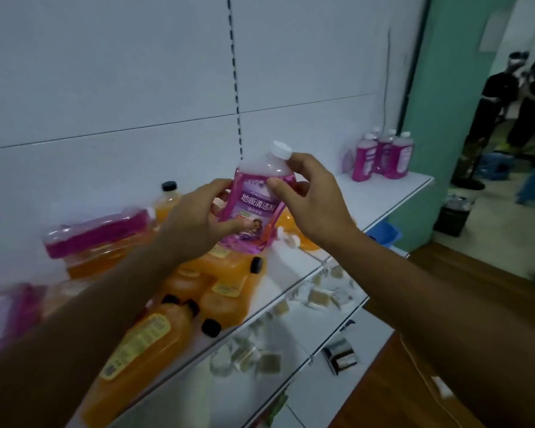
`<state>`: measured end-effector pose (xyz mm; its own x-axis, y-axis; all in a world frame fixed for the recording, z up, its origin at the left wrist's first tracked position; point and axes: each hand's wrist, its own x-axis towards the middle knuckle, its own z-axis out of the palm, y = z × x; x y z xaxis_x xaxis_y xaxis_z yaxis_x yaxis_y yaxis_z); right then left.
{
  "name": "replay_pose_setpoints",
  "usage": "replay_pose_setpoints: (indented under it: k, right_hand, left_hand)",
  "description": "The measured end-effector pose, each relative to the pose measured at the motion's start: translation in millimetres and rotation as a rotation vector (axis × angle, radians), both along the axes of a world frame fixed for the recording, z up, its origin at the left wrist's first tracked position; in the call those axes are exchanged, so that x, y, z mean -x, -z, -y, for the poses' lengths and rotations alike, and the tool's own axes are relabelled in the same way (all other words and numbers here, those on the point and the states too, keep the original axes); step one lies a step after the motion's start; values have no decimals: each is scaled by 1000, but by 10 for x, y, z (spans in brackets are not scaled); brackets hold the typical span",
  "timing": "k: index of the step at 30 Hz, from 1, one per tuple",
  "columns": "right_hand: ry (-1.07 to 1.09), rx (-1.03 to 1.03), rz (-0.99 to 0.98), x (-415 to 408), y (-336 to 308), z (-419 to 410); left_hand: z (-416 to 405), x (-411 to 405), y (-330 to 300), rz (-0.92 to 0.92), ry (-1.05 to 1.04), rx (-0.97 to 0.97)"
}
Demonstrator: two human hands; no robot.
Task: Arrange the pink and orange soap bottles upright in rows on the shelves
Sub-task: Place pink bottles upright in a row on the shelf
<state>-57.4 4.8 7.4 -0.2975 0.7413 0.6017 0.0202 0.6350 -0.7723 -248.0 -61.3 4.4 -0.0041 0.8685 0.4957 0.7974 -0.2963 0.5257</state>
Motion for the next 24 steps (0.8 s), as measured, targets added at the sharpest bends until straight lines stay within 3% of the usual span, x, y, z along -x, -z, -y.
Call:
replay_pose_setpoints:
  k: [6,10,20,24]
  right_hand:
    - [88,2,106,-1104,43,-757]
    - [246,-39,221,-1688,148,-1272]
    - [375,25,267,-2315,405,-2685]
    - [424,53,269,-2349,498,-3490]
  left_hand:
    - [-1020,-1082,126,86,91,50]
    - [-1698,-1675,266,35,143,69]
    - [-3418,-2433,512,-83,182,178]
    - [-4261,-2509,629,-37,199,212]
